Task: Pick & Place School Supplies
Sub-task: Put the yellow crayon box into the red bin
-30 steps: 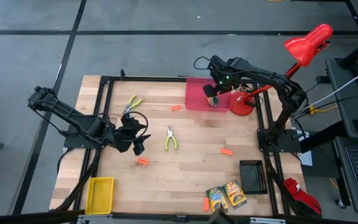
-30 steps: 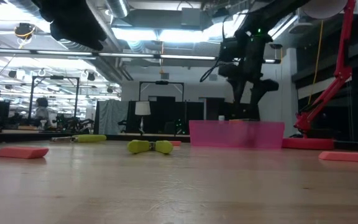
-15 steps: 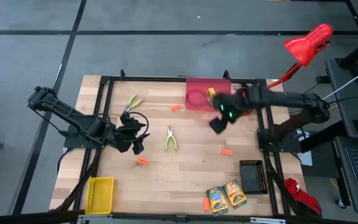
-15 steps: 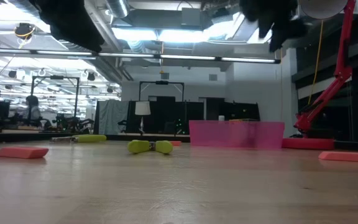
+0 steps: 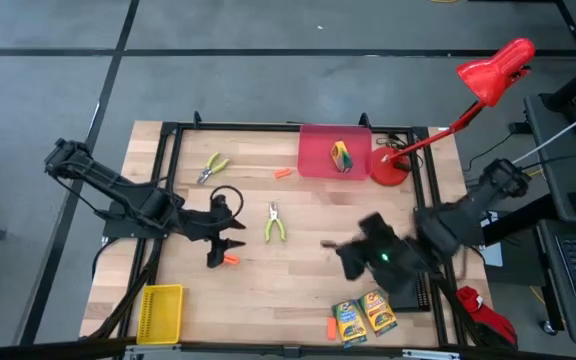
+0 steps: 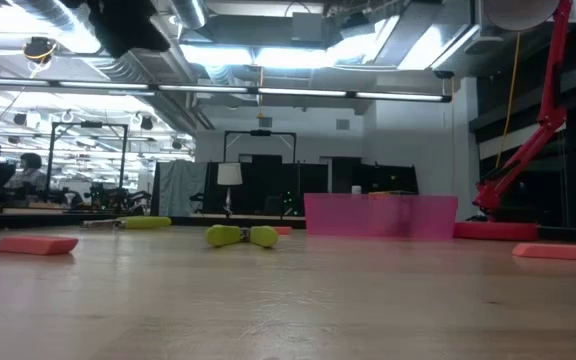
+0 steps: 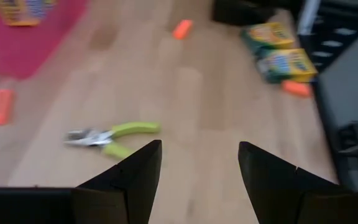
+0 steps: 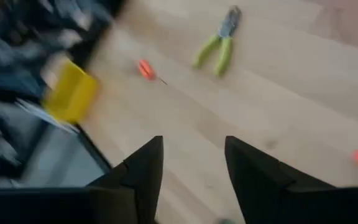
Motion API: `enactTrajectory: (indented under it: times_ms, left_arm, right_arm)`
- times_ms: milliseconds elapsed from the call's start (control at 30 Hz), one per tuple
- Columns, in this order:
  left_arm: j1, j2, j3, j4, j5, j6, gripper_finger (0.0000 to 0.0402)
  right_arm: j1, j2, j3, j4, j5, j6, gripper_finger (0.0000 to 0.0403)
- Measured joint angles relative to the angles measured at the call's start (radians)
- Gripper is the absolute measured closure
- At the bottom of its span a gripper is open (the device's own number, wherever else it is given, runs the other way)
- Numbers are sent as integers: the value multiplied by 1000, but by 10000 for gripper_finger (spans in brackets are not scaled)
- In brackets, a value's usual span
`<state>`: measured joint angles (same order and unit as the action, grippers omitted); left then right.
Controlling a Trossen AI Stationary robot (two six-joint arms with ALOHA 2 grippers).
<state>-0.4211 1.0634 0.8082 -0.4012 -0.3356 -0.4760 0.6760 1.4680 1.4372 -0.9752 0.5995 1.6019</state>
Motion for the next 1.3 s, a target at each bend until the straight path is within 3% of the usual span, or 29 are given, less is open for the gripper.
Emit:
enactTrajectory:
  times_ms: [167, 333, 400, 467, 633, 800, 933, 1033, 1167, 1300]
  left_arm:
    - [34, 28, 0, 85, 188, -1, 190]
    - [39, 106, 0, 222, 332, -7, 190]
    - [36, 134, -1, 270, 337, -41, 190]
    - [29, 161, -1, 332, 330, -80, 190]
    - [4, 206, -1, 433, 239, -158, 190]
    - [-12, 265, -1, 519, 161, -331, 191]
    - [-36, 351, 6, 636, 164, -452, 210]
    - [-41, 448, 56, 668, 232, -500, 233]
    - [-40, 572, 145, 670, 296, -489, 265]
    - [-24, 636, 228, 715, 315, -438, 291]
  right_arm:
    - [154, 15, 0, 53, 128, 205, 278]
    - [244, 29, 0, 168, 231, 175, 351]
    - [255, 26, 1, 177, 171, 134, 378]
    - [254, 25, 1, 178, 8, 47, 395]
    - [217, 24, 0, 181, -379, -243, 399]
    - [203, 24, 0, 176, -605, -529, 401]
    - [202, 23, 0, 112, -638, -641, 401]
    - [209, 23, 0, 72, -601, -667, 401]
    - [229, 23, 0, 86, -522, -639, 402]
    - [238, 23, 0, 76, -569, -633, 402]
